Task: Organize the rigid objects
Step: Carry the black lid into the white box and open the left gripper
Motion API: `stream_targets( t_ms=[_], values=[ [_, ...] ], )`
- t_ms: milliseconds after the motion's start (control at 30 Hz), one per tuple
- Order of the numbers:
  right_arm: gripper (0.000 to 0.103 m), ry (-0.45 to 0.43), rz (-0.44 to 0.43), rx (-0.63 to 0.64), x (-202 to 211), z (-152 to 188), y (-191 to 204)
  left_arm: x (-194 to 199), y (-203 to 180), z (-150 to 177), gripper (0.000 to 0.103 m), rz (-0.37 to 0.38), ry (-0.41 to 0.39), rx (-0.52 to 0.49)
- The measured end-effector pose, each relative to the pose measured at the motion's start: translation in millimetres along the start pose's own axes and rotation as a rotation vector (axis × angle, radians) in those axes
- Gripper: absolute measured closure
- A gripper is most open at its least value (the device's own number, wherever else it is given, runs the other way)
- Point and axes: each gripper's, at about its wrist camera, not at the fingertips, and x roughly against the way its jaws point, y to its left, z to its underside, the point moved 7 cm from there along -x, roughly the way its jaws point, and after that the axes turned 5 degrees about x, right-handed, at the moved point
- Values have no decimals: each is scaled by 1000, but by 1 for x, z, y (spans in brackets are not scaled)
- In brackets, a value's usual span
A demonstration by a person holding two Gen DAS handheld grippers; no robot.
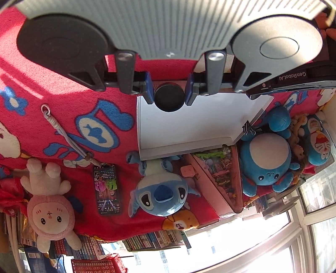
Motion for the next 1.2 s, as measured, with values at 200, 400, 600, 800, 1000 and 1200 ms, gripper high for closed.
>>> stream_targets(
  t_ms=[200, 400, 600, 800, 1000, 1200],
  values=[
    [66, 62, -8, -9, -33, -12, -5, -41, -4, -16, 73, 6, 96, 2],
    [66, 151, -5, -34, -66, -25, -13, -71, 0, -37, 73, -5, 165, 30],
    [66, 186, -2, -4, -83, -31, -10, -87, 7, -40, 73, -83, 162, -4],
    [66, 213, -4, 34, -96, -29, -2, -97, 6, -34, 73, -127, 163, -62],
    [66, 230, 23, 61, -107, -23, -1, -99, 6, -32, 73, -139, 157, -85],
    [66, 235, 49, 100, -114, -16, -1, -104, 5, -26, 73, -138, 162, -99]
  ],
)
